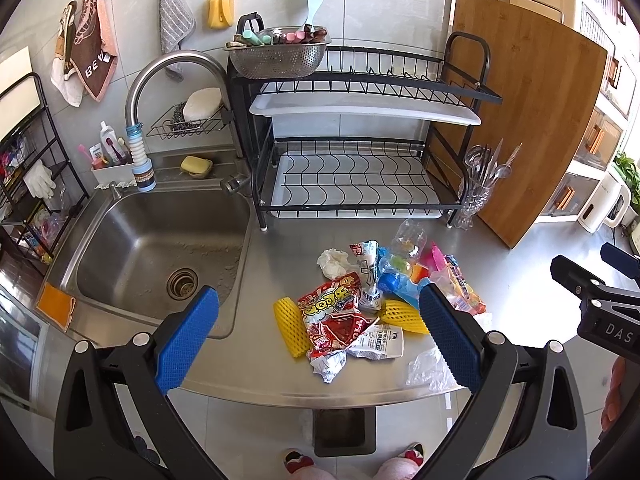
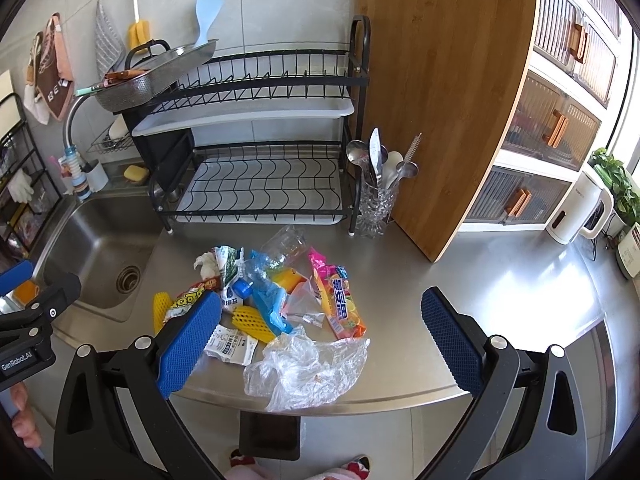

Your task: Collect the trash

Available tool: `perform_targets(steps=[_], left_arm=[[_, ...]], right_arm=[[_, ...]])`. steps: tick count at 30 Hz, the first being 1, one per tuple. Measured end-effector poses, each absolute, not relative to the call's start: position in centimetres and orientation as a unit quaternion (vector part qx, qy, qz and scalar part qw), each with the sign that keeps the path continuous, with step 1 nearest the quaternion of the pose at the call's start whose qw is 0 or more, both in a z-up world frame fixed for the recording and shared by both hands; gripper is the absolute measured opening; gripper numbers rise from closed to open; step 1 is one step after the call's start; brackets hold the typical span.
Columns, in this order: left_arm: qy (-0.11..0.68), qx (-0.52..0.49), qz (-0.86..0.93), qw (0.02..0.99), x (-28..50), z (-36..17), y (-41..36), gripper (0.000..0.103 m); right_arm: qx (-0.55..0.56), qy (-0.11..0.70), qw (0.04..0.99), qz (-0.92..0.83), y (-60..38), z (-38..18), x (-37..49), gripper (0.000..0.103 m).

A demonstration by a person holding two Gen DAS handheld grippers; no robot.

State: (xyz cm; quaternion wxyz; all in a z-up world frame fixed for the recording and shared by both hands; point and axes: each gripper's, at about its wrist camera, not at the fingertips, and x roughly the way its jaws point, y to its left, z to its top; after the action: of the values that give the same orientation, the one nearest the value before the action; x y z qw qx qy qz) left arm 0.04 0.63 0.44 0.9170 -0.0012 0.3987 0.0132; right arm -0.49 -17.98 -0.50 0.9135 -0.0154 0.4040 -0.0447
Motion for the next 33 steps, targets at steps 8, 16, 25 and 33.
perform_targets(steps=[8,16,25,33], left_arm=[[0.41,-0.008,0.009,0.912,0.3,-1.1,1.1,0.095],[0.421,0.0,-0.019,0.907,0.9,-3.3,0.5,0.095],[0.457,0.005,-0.042,0.888,2.5,-7.2,0.3,0.095],[0.47,0.021,-0.087,0.878,4.2,-11.3,-0.4,0.091]], right_arm=[[-0.004,0.407,0.913,-0.026,-18.2,-1.8,-0.4,0.1],[0.011,0.438,0.898,-0.027,-18.2,-4.6,0.3,0.1],[0.051,0.485,0.873,-0.034,-19.1,-9.0,1.2,0.1],[0.062,0.526,0.846,-0.064,-20.1,-13.8,1.8,0.1]])
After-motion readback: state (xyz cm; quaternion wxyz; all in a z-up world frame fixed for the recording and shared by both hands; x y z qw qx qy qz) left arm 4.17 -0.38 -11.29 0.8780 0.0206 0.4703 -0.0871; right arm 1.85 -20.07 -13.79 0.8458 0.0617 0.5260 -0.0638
